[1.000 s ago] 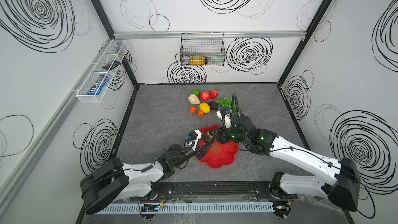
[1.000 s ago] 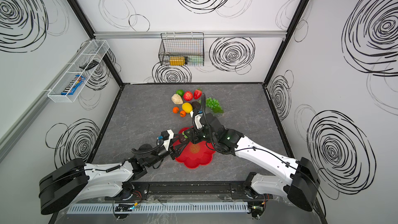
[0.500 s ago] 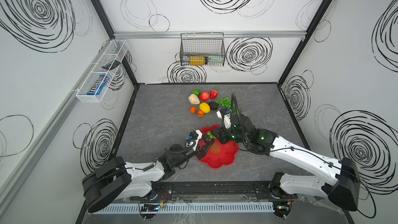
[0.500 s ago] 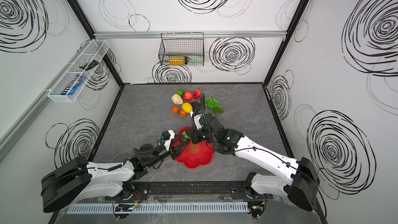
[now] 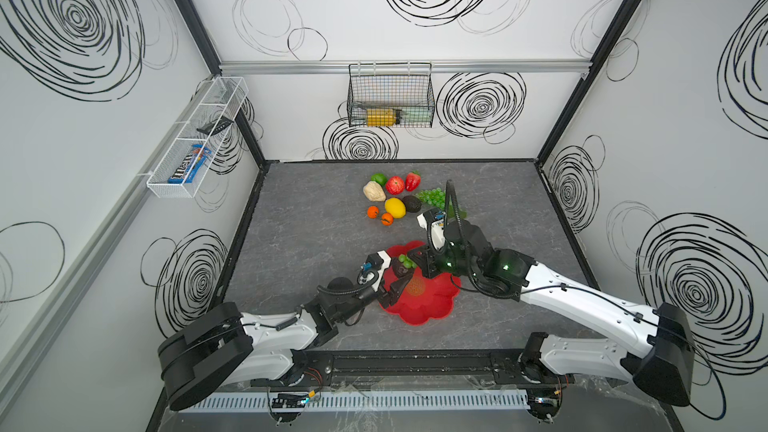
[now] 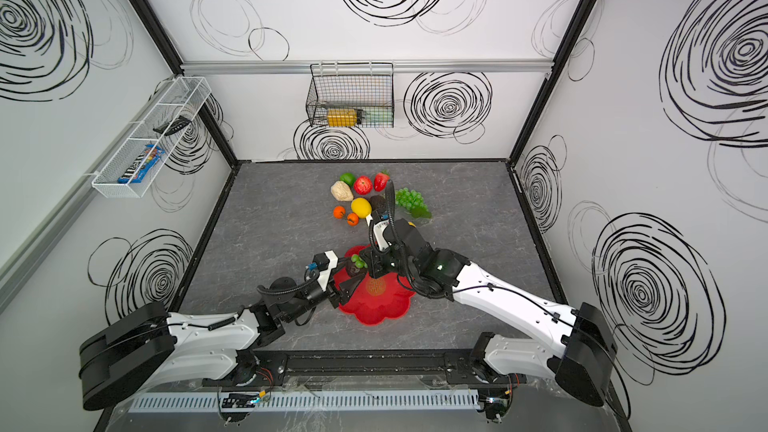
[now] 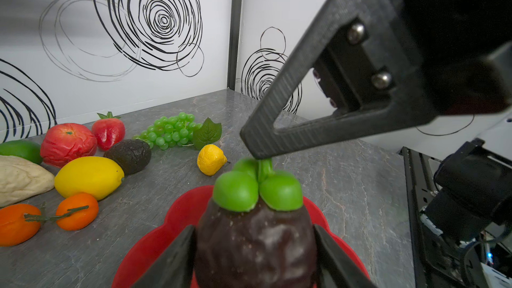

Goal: Place and organize the fake fruits in the fruit bowl
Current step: 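Lower the mangosteen into the bowl with the right gripper while the left gripper approaches, then open the right gripper to release the mangosteen while the left gripper draws back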

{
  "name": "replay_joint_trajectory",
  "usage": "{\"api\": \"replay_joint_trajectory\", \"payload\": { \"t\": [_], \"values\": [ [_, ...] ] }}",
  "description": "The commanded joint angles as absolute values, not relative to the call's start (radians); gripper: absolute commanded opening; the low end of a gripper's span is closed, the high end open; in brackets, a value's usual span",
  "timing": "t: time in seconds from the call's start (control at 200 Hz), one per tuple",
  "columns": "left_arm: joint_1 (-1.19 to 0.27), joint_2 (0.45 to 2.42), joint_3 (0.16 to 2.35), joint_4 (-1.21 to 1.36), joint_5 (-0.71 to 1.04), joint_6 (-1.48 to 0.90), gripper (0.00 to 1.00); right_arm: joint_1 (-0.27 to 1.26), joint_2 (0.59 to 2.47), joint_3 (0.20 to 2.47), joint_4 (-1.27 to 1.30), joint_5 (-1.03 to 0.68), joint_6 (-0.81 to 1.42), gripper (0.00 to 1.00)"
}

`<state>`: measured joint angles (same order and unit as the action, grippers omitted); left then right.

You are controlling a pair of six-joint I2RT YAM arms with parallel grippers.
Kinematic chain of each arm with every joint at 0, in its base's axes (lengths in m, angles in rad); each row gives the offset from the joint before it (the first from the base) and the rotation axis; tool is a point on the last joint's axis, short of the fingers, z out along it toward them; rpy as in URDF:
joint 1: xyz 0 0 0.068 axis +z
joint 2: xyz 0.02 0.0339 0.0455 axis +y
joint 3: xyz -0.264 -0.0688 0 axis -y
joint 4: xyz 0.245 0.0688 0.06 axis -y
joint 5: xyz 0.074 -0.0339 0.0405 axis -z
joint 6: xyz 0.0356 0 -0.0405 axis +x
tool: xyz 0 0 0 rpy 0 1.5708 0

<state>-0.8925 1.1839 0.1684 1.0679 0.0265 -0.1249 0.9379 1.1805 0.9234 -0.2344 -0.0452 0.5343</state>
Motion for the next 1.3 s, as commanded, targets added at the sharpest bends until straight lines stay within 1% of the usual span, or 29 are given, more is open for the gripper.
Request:
{"api": "replay_joint_trajectory", "payload": {
  "t": [0.0,0.15,0.255,0.365,0.465,0.595,0.72,0.851,1.296],
  "values": [
    [-0.894,1.145,0.187,1.075,0.035,-0.095,0.78,0.941,1.172,0.942,-0.276,0.036,0.508,0.10],
    [-0.874,1.075,0.173,1.026,0.032,-0.099,0.92,0.938,1.179,0.912,-0.278,0.121,0.477,0.09],
    [-0.833,1.001,0.131,1.037,-0.028,-0.140,1.00,0.940,1.197,0.869,-0.254,0.149,0.466,0.09],
    [-0.723,0.907,0.092,1.013,-0.048,-0.235,0.99,0.962,1.235,0.829,-0.230,0.181,0.465,0.09],
    [-0.633,0.843,0.071,0.955,-0.102,-0.306,0.99,1.006,1.271,0.795,-0.203,0.239,0.473,0.09],
    [-0.570,0.804,0.061,0.905,-0.142,-0.350,0.99,1.033,1.326,0.778,-0.184,0.267,0.492,0.09],
    [-0.565,0.807,0.064,0.899,-0.137,-0.353,0.98,1.063,1.390,0.790,-0.195,0.333,0.516,0.07],
    [-0.565,0.815,0.067,0.902,-0.132,-0.351,0.98,1.096,1.410,0.774,-0.160,0.383,0.516,0.06],
    [-0.565,0.829,0.065,0.919,-0.132,-0.344,0.98,1.136,1.402,0.737,-0.132,0.417,0.535,0.10]
  ]
}}
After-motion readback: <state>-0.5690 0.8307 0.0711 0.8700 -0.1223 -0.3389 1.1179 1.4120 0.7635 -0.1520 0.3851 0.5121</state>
